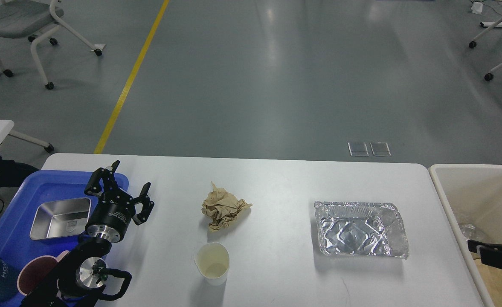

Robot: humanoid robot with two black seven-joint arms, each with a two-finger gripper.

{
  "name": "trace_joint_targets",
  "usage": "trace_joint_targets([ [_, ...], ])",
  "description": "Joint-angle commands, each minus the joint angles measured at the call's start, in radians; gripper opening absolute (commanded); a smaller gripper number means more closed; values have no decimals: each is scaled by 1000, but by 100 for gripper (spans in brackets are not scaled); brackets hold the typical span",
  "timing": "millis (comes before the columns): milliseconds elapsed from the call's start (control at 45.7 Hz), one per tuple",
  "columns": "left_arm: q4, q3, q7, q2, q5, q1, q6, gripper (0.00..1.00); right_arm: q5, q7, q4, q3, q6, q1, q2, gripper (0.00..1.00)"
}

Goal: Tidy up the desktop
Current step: 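Reach the right gripper to the foil tray's edge nearest it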

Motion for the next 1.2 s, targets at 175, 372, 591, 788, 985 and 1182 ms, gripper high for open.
trace_joint_targets([
  [175,0,33,0,-6,1,-2,23,96,190,21,-125,0,175,91,16,100],
  [372,0,41,0,-18,3,-2,28,96,389,-10,-145,-2,188,149,41,100],
  [591,0,42,0,-17,3,-2,36,96,491,-25,-165,-75,188,168,162,100],
  [788,0,46,-1,-15,3,-2,36,96,347,-31,-169,-271,194,332,240,100],
  [985,3,46,-1,-15,1,-2,36,96,268,-37,-312,-523,192,658,363,100],
  [1182,5,44,-1,-2,1,1,32,96,248,-30,-437,-683,192,829,418,100],
])
